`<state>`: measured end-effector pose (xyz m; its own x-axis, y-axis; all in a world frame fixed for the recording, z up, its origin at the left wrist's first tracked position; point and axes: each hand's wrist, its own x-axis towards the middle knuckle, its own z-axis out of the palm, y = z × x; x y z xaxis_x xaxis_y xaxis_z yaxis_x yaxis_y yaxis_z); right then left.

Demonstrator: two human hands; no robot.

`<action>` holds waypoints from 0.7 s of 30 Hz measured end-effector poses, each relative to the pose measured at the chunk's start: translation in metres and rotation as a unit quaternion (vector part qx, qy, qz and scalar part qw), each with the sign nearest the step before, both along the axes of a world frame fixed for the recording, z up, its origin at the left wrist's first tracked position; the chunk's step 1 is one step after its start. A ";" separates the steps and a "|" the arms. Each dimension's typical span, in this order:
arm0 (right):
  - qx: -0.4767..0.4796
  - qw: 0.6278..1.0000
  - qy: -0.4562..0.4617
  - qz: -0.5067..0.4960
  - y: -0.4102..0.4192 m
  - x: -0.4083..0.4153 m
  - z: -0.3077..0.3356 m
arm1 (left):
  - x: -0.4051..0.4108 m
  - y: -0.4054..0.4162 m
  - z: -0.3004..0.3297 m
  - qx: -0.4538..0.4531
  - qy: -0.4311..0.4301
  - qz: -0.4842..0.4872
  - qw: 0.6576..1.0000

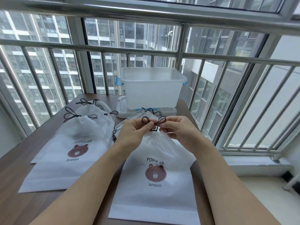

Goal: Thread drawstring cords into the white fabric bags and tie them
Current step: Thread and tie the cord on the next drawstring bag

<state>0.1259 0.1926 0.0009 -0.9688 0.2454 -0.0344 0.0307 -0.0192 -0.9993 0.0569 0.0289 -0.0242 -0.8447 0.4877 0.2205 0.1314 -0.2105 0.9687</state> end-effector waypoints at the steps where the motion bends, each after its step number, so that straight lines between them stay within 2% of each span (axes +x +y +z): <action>1: 0.011 1.000 -0.002 0.003 -0.001 0.000 0.000 | 0.000 0.000 -0.001 -0.007 0.006 0.004 1.000; 10: 0.015 1.000 0.007 -0.007 0.005 0.002 0.000 | 0.000 0.000 -0.001 -0.013 0.008 0.031 0.999; 14: 0.008 0.999 0.043 -0.024 0.003 -0.002 -0.001 | 0.001 0.001 -0.001 -0.011 0.008 0.036 0.999; 17: -0.033 0.996 0.075 0.045 -0.001 -0.001 0.001 | 0.002 0.000 -0.001 -0.009 0.008 0.030 0.999; 21: 0.006 0.991 0.054 0.119 -0.003 0.000 -0.001 | 0.001 -0.002 -0.002 0.002 0.000 0.004 1.000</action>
<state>0.1263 0.1897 0.0004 -0.9972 0.0097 0.0741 -0.0742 -0.0119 -0.9972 0.0581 0.0270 -0.0264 -0.8487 0.4801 0.2218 0.1322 -0.2135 0.9680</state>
